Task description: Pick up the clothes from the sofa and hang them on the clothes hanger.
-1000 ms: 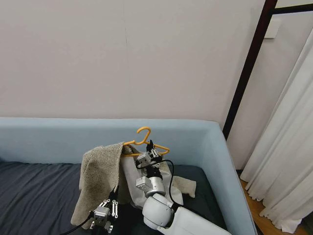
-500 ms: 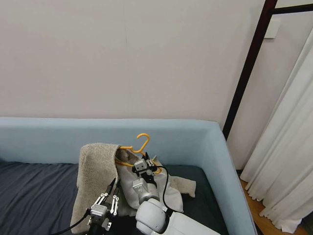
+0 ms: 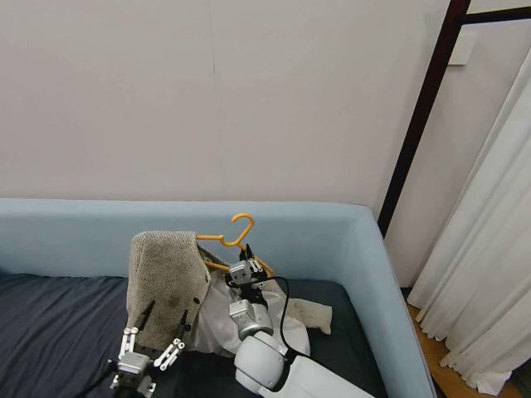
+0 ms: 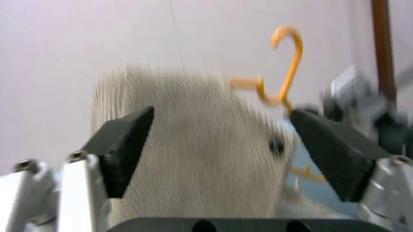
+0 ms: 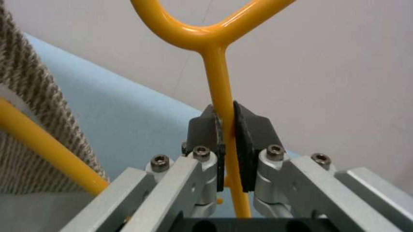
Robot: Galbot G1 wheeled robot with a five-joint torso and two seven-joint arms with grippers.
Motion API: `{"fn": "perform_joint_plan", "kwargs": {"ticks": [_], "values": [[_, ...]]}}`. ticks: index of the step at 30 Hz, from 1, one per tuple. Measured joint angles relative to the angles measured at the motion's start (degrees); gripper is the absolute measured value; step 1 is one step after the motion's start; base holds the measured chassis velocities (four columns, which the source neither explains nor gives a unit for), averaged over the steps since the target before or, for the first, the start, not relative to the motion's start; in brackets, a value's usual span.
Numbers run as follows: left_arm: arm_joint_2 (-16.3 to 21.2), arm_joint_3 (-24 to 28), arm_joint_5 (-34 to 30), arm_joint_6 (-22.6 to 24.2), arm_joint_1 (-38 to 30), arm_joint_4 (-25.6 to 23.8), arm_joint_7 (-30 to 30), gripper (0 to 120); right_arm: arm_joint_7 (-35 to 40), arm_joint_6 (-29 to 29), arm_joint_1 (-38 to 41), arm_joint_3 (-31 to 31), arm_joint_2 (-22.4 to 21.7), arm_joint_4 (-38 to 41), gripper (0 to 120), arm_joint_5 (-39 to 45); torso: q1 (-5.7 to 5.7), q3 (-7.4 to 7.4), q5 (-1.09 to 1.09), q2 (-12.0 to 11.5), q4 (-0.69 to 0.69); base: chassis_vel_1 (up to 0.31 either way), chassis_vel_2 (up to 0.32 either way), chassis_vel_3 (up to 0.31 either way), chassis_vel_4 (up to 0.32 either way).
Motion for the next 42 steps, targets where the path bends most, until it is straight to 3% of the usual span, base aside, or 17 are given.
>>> {"fn": "perform_joint_plan", "kwargs": {"ticks": [1, 5, 6, 7, 10, 13, 18, 20, 24, 25, 28, 32, 42], "values": [[0.0, 0.0, 0.0, 0.0, 0.0, 0.0, 0.0, 91, 0.0, 0.0, 0.0, 0.0, 0.0, 0.0, 5, 0.0, 0.0, 0.0, 0.0, 0.0, 0.0, 0.0, 0.0, 0.0, 0.0], [13.0, -13.2, -19.5, 3.3, 1.7, -5.3, 5.3, 100, -1.1, 1.4, -0.5, 0.5, 0.6, -0.9, 5, -4.1, 0.0, 0.0, 0.01, 0.0, 0.01, 0.0, 0.0, 0.0, 0.0], [15.6, -15.8, -22.3, 3.6, 1.8, -4.9, 6.6, 100, -1.4, 1.6, -0.6, 0.5, 0.7, -1.1, 5, -5.1, 0.0, 0.0, 0.02, 0.0, 0.0, 0.0, 0.0, 0.0, 0.0], [15.6, -15.8, -22.3, 3.6, 1.8, -4.9, 6.6, 100, -1.4, 1.6, -0.6, 0.5, 0.7, -1.1, 5, -5.1, 0.0, 0.0, 0.02, 0.0, 0.0, 0.0, 0.0, 0.0, 0.0], [26.1, -21.5, -33.1, 5.2, 0.6, 0.9, 11.2, 100, -2.3, 2.5, -1.3, 1.1, 0.6, -1.4, 5, -8.7, 0.0, 0.0, 0.01, 0.0, 0.0, 0.0, 0.0, 0.0, 0.0], [32.2, -21.8, -38.5, 6.2, -1.0, 5.7, 15.1, 100, -2.7, 2.9, -1.7, 1.3, 0.2, -1.5, 5, -10.1, 0.0, 0.0, 0.0, 0.0, -0.02, 0.0, 0.0, 0.0, 0.0], [43.2, -19.3, -47.1, 8.3, -5.6, 15.6, 30.3, 100, -3.2, 3.4, -2.3, 2.6, -0.4, -2.0, 5, -13.0, 0.01, 0.01, 0.0, 0.0, 0.0, 0.0, 0.0, 0.0, 0.0], [44.6, -18.8, -48.3, 8.7, -6.3, 16.7, 32.2, 100, -3.2, 3.4, -2.3, 2.8, -0.5, -2.0, 5, -13.3, 0.0, 0.01, -0.01, 0.0, 0.0, 0.0, 0.0, 0.0, 0.0], [53.5, -17.1, -53.4, 11.7, -10.3, 23.8, 45.5, 100, -3.5, 3.4, -2.5, 3.9, -0.7, -2.0, 5, -14.3, 0.0, 0.01, 0.02, 0.0, -0.01, 0.0, 0.0, 0.0, 0.0], [53.5, -17.1, -53.4, 11.7, -10.3, 23.8, 45.5, 100, -3.5, 3.4, -2.5, 3.9, -0.7, -2.0, 5, -14.3, 0.0, 0.01, 0.02, 0.0, -0.01, 0.0, 0.0, 0.0, 0.0], [58.8, -16.6, -53.7, 14.8, -11.8, 29.2, 52.8, 100, -3.5, 3.4, -3.2, 4.5, -0.4, -2.0, 5, -15.0, 0.01, 0.01, 0.02, 0.0, -0.01, 0.0, 0.0, 0.0, 0.0], [61.7, -16.5, -52.4, 17.5, -11.6, 31.4, 56.1, 100, -3.6, 3.4, -3.5, 4.8, 0.3, -1.9, 5, -16.1, 0.01, 0.01, 0.02, 0.0, 0.0, 0.0, 0.0, 0.0, 0.0], [62.4, -15.5, -48.7, 21.3, -10.3, 32.7, 53.9, 100, -3.8, 3.3, -3.6, 4.7, 1.6, -1.7, 5, -19.2, 0.01, 0.0, 0.01, 0.0, 0.0, 0.0, 0.0, 0.0, 0.0]]}}
